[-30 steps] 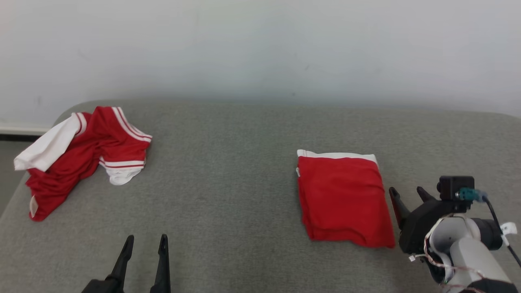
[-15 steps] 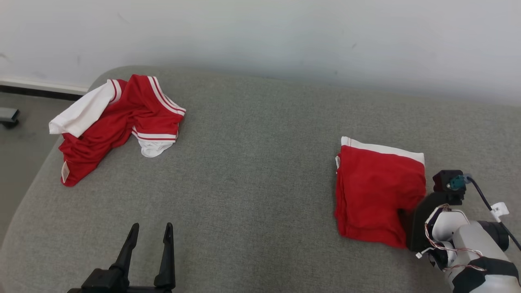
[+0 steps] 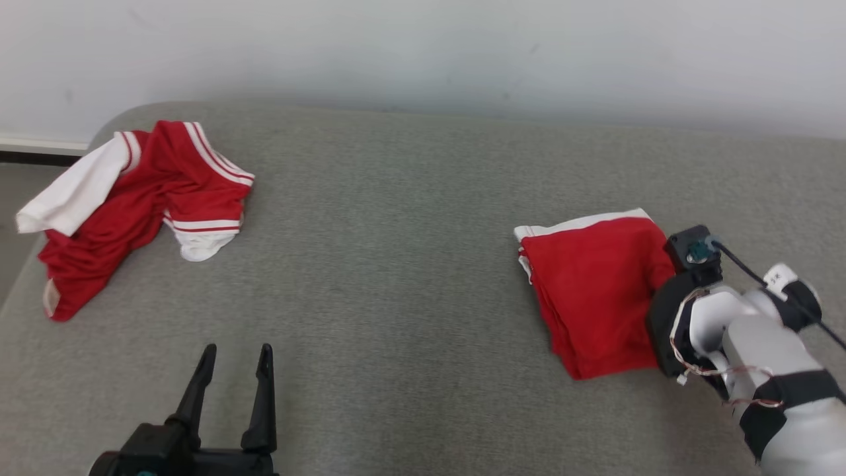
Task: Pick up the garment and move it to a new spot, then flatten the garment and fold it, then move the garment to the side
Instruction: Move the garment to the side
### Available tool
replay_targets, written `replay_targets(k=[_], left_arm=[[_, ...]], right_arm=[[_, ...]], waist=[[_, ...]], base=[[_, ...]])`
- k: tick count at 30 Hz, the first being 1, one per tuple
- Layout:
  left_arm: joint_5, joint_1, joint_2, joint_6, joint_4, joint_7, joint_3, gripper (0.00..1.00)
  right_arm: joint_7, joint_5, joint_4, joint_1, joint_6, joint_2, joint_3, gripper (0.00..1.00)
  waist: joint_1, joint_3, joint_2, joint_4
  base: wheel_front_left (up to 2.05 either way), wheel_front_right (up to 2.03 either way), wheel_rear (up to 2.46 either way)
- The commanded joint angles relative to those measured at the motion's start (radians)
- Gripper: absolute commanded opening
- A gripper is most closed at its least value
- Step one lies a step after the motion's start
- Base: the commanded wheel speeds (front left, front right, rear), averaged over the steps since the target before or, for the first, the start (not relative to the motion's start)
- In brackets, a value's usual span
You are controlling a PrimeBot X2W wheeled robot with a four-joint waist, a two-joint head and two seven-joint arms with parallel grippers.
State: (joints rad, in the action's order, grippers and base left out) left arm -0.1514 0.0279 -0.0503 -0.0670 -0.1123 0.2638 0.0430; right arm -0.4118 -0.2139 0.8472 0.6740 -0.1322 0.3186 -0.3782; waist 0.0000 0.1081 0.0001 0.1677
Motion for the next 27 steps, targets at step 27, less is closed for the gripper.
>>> replay_targets(k=[27], left_arm=[[0.069, 0.221, -0.029, -0.053, 0.1, 0.001, 0.003, 1.0]], right_arm=[[0.158, -0.049, -0.135, 0.234, 0.003, 0.32, -0.16, 0.0]], waist=[[0.0, 0.284, -0.0001, -0.407]], base=[[0.0, 0.0, 0.0]])
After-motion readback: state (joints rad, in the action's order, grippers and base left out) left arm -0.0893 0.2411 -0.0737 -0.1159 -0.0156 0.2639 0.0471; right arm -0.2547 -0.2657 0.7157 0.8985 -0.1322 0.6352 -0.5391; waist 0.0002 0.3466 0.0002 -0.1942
